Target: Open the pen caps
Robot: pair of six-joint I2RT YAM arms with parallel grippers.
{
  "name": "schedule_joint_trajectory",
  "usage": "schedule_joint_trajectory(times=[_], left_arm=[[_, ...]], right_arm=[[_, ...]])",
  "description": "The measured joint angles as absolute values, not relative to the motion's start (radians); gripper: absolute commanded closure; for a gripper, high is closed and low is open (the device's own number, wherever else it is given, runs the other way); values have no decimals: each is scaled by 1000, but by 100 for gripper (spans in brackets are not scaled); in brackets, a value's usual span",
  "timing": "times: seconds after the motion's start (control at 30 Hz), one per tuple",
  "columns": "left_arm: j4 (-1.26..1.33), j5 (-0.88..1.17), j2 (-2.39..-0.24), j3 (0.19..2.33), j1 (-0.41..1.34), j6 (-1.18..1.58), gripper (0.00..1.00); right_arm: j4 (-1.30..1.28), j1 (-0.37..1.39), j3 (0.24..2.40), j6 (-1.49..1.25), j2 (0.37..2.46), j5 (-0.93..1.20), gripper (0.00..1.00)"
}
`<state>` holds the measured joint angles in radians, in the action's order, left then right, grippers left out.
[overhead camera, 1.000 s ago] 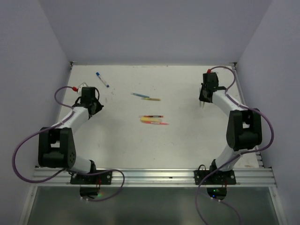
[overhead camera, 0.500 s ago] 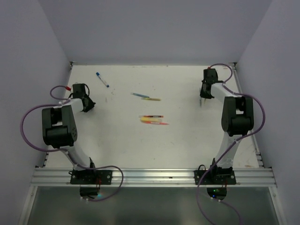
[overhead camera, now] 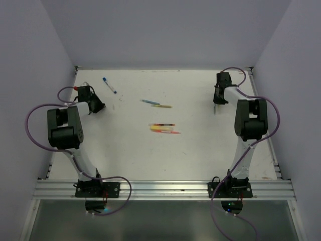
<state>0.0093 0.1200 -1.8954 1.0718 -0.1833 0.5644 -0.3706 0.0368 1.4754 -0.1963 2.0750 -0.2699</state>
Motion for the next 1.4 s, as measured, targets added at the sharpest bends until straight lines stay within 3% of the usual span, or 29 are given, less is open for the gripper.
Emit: schedule_joint_trajectory(times=[0.43,0.97,1.1,1.4], left_arm=[[83,221,-1930,1074,-181,585,100],[114,254,-1946,1076,-169,591,73],[121,259,-1946,1076,-166,592,61],[135,263,-1945,1076,-161,594,55]], right_arm=[[-376,37,1475,-200,2075,-252,94],[-379,37,1475,-202,2075,-244,87],[-381,37,1475,-202,2075,-244,87],[-382,37,1475,-202,2075,-243,87]])
